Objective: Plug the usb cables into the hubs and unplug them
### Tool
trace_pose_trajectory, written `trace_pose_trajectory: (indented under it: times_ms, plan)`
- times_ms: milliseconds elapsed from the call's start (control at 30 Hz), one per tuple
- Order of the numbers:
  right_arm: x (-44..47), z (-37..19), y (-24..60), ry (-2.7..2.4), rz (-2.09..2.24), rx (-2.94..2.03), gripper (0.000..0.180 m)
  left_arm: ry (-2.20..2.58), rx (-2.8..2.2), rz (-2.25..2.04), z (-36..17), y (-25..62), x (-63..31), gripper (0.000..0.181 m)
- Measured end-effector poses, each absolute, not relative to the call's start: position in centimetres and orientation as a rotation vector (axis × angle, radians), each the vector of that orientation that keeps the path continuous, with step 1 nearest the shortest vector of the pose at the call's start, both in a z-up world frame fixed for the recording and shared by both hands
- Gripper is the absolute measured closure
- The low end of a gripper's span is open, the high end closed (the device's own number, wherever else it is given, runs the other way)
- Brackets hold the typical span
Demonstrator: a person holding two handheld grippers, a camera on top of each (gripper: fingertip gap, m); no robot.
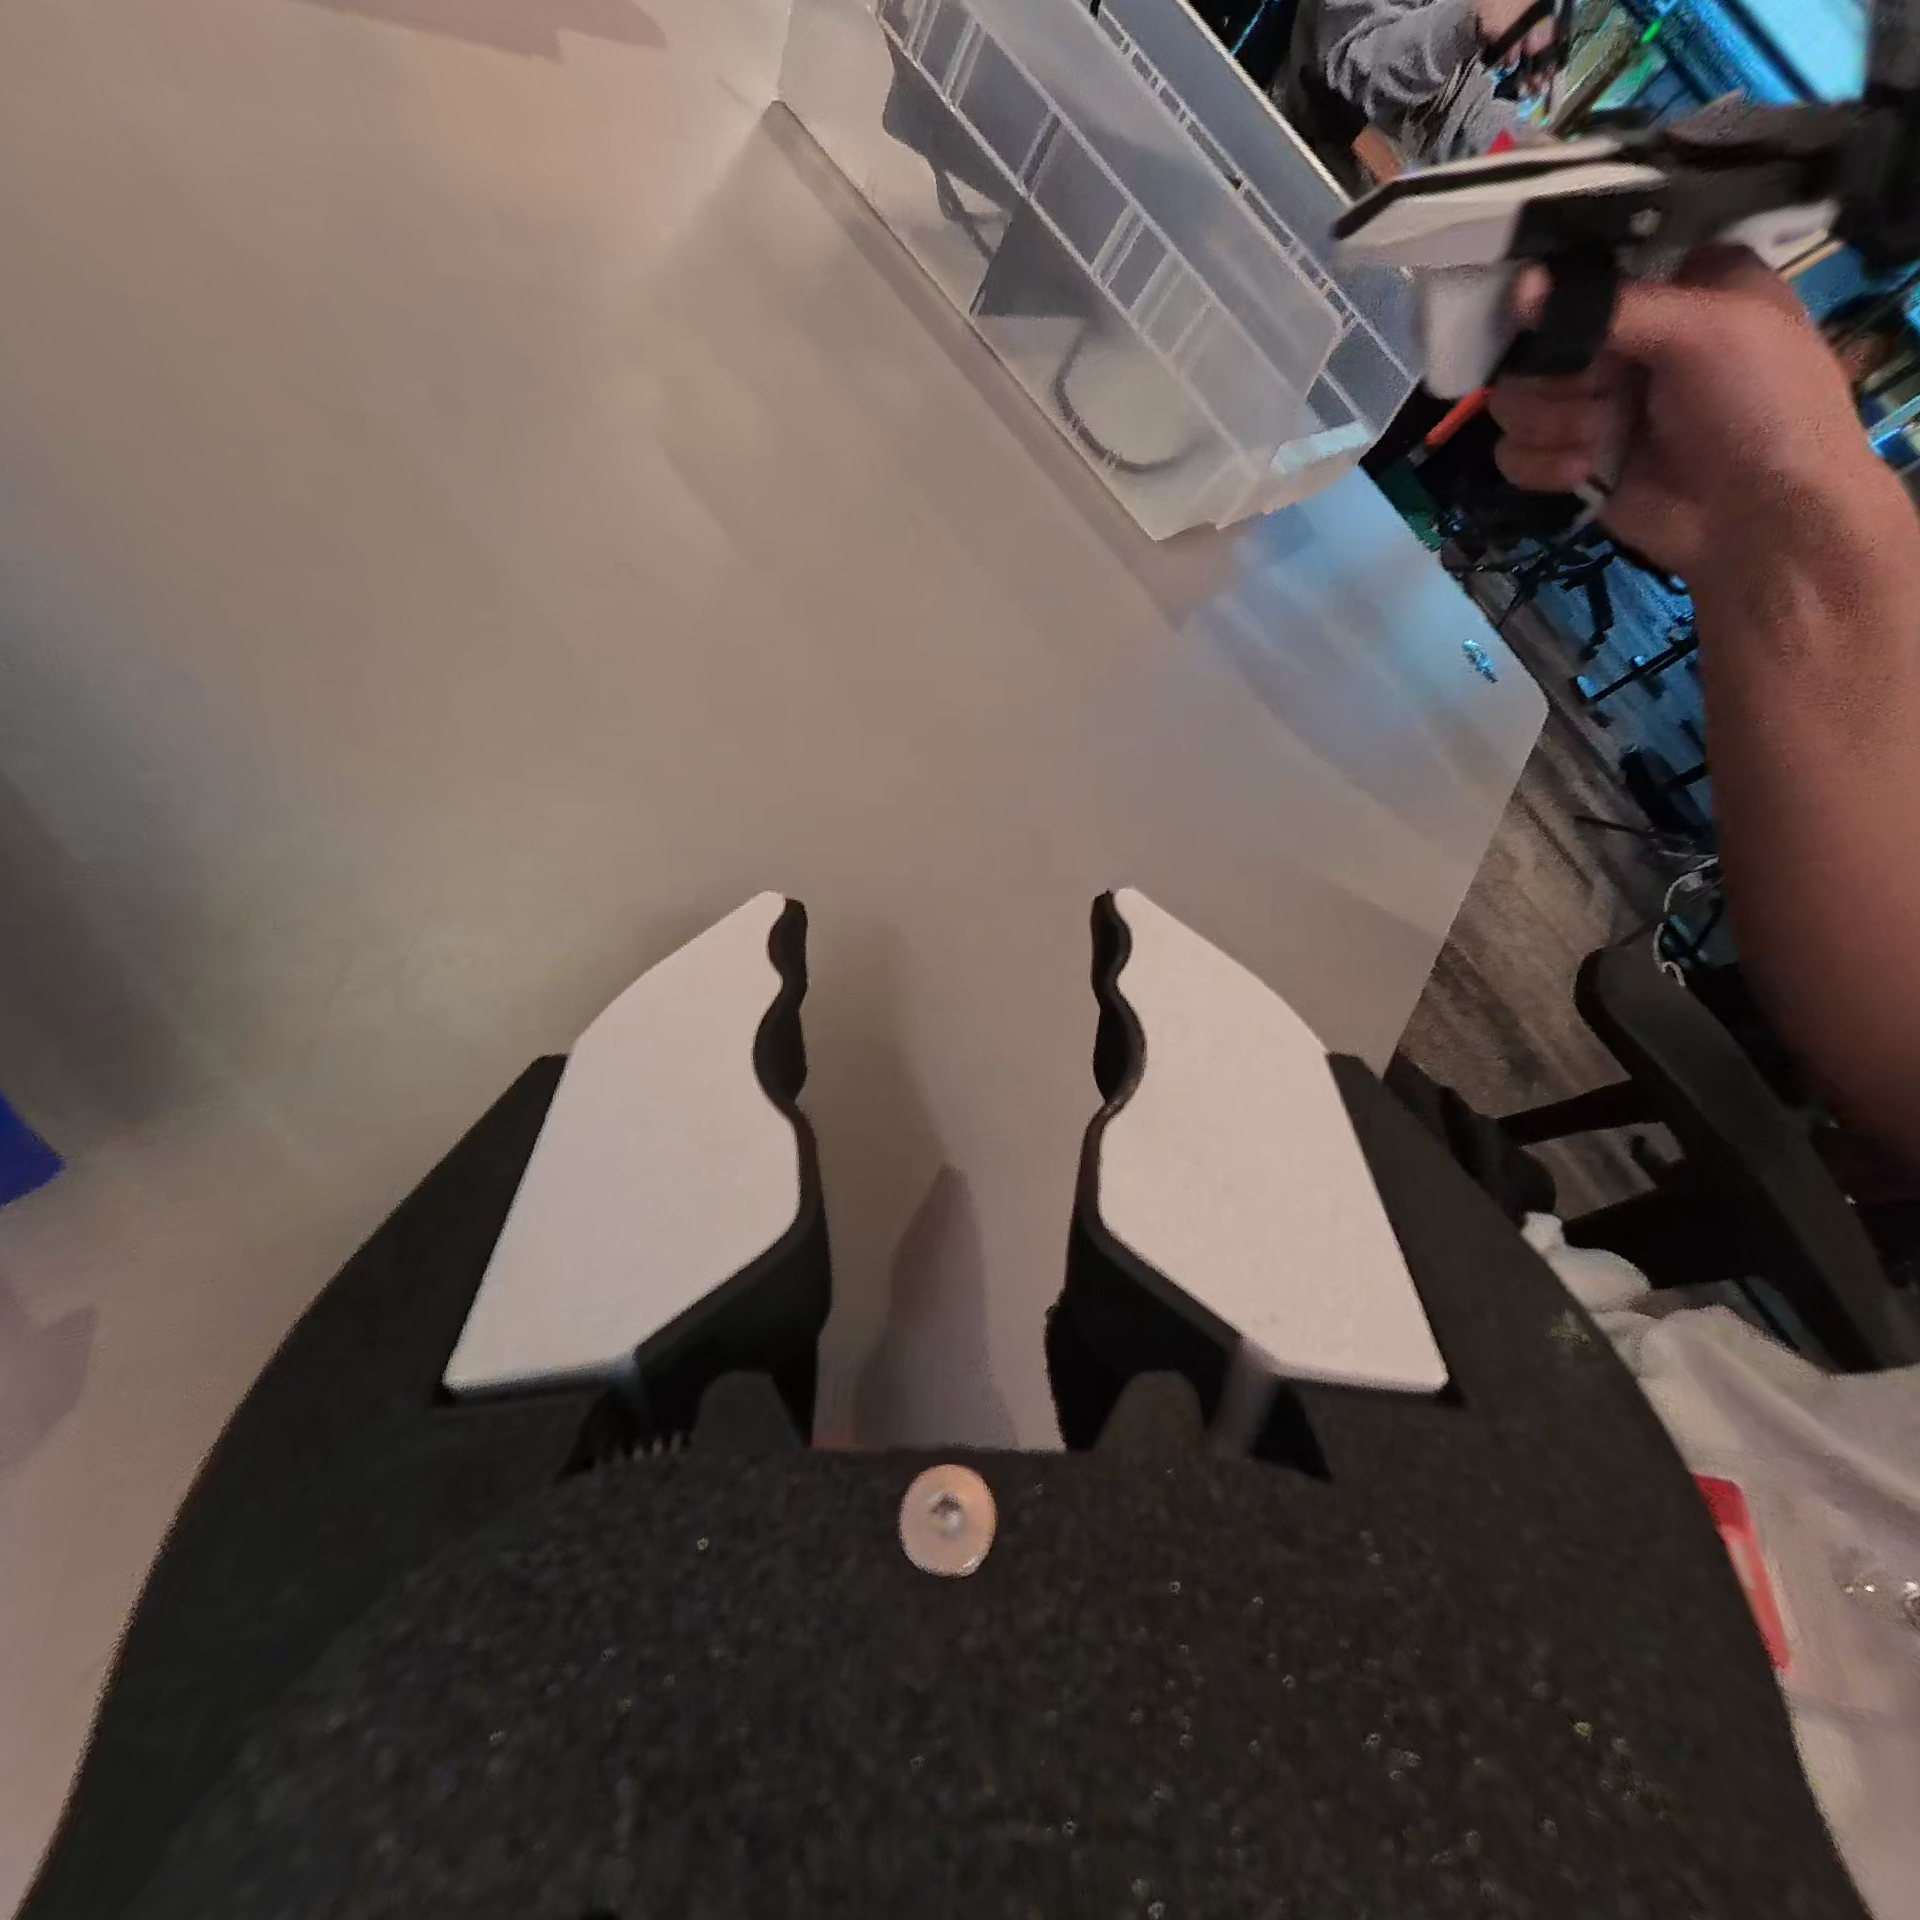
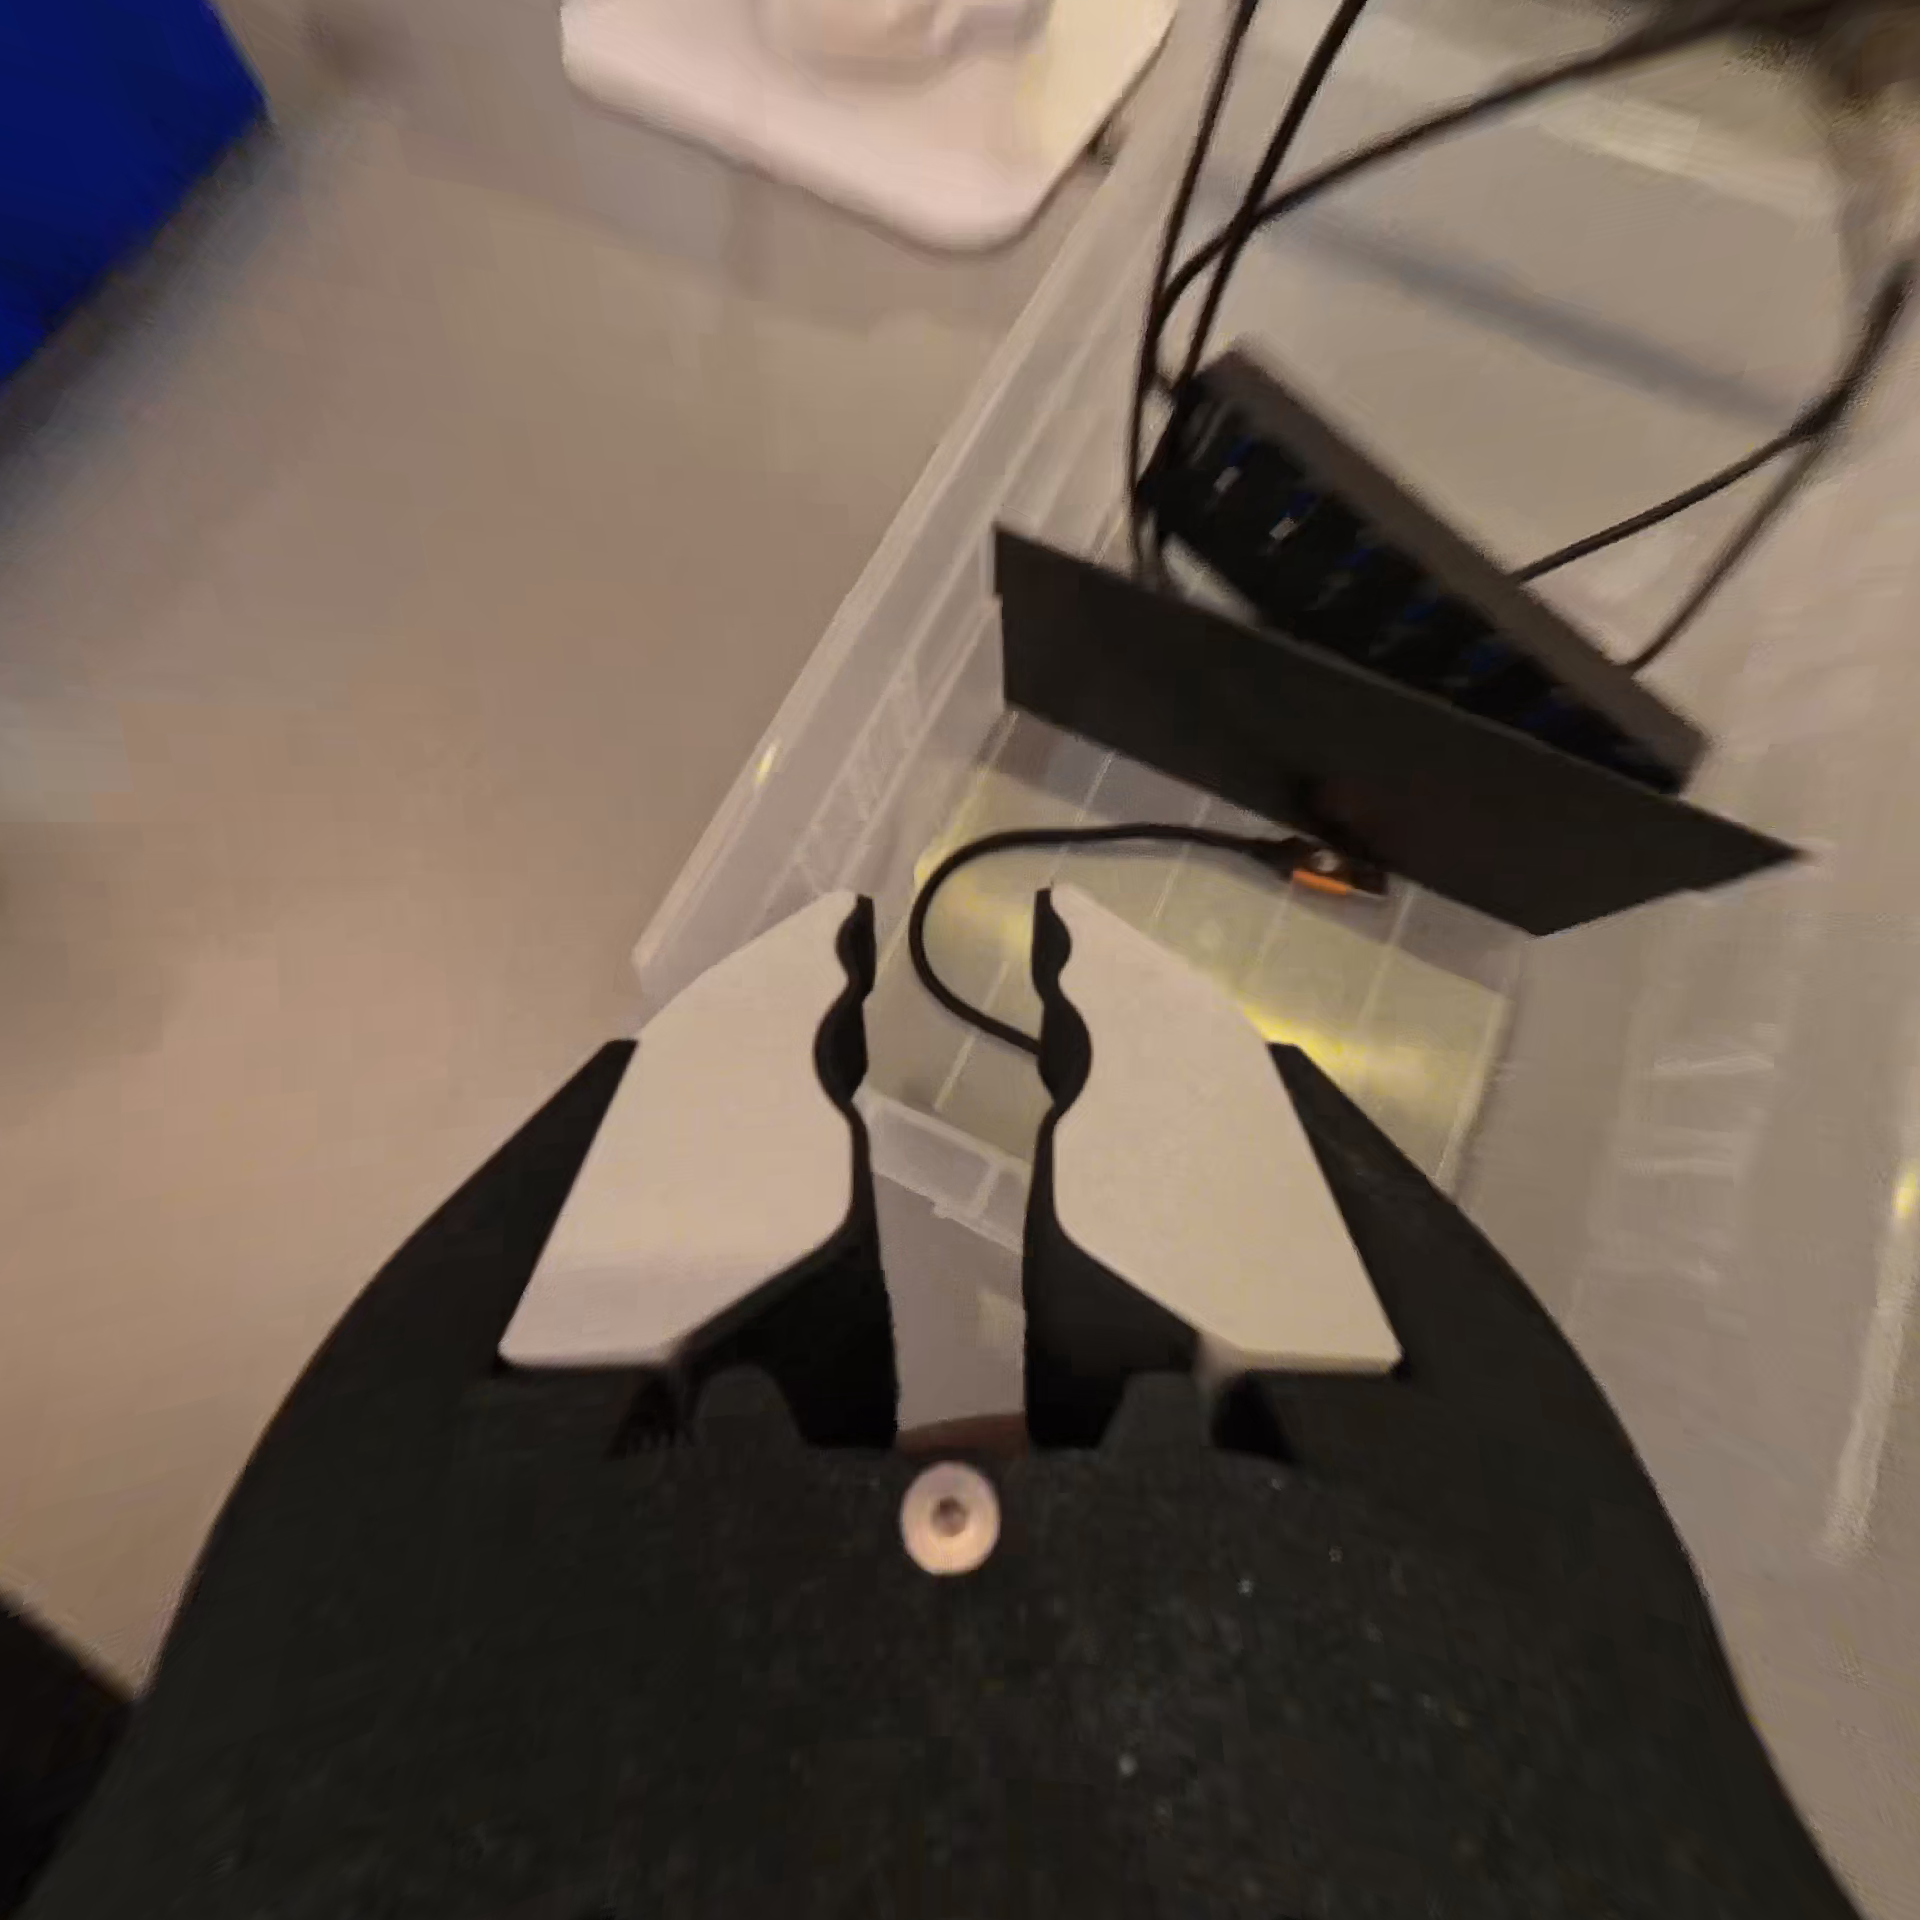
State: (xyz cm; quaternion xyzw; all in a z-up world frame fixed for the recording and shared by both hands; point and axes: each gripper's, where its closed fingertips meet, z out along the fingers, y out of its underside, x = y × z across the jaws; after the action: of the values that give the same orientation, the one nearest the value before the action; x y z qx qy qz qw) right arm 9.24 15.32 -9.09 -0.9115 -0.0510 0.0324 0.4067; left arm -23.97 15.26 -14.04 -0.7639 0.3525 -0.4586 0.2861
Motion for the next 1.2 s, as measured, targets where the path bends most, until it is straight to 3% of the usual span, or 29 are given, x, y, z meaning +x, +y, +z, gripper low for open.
trace_pose_trajectory:
  times_ms: [33,233,333,600,833,1000,1200]
  plan:
    - [8.5,-8.2,14.5,-0.075,0.086,-2.186,0.151,0.947,-2.040,-1.208,-14.1,15.3,-24.1,0.129]
    - [-2.7,-12.4,7.8,-0.004,0.306,-1.903,0.163,0.982,-1.944,-1.057,-13.1,16.3,-24.3,0.128]
    - [-6.0,-9.8,6.8,-0.205,0.237,-1.816,0.161,1.023,-1.850,-0.983,-12.1,16.6,-24.1,0.126]
    - [-6.0,-10.8,6.3,-0.281,0.130,-1.801,0.161,0.839,-1.673,-1.011,-6.2,19.4,-25.4,0.127]
    - [-5.1,-11.4,6.6,-0.236,0.185,-1.830,0.161,0.828,-1.977,-0.573,-4.4,34.6,-31.2,0.123]
    - [-4.7,-11.6,7.0,-0.200,0.208,-1.850,0.161,0.770,-2.106,-0.355,-7.2,46.6,-30.8,0.123]
    - [-4.2,-12.1,6.8,-0.191,0.201,-1.871,0.161,0.724,-2.182,-0.265,-10.6,51.4,-29.4,0.130]
